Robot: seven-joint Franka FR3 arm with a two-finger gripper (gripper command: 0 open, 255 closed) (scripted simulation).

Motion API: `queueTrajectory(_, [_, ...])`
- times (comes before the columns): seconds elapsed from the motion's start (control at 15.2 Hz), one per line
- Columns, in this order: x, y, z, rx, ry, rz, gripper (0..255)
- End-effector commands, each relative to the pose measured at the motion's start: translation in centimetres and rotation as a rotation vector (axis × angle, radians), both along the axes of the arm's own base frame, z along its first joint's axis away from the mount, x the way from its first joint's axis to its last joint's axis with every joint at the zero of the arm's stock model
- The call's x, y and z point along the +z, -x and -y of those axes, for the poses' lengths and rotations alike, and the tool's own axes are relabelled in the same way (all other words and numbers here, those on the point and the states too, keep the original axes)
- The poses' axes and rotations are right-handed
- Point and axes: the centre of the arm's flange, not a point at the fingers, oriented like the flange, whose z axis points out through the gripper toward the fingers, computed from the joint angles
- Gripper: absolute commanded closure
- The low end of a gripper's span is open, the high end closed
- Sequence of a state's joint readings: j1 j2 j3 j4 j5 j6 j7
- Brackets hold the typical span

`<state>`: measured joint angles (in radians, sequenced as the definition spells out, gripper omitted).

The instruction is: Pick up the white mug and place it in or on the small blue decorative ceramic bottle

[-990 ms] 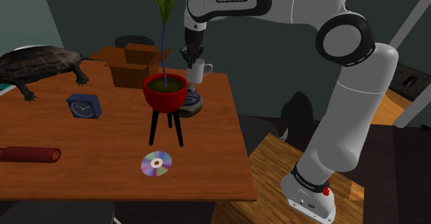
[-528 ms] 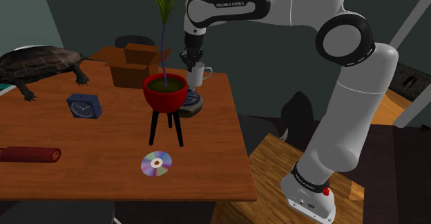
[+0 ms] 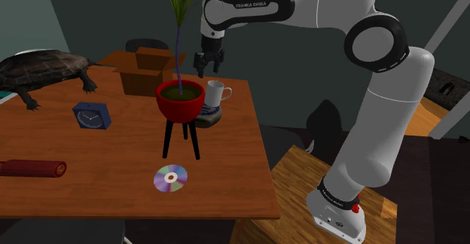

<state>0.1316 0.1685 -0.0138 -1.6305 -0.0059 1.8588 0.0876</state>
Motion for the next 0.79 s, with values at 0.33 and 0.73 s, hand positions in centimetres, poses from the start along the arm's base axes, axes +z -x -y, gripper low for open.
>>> queueTrajectory(0.33, [5.0, 0.3, 0.0, 0.0, 0.0, 0.0, 0])
queueTrajectory(0.73, [5.0, 0.3, 0.0, 0.0, 0.0, 0.0, 0])
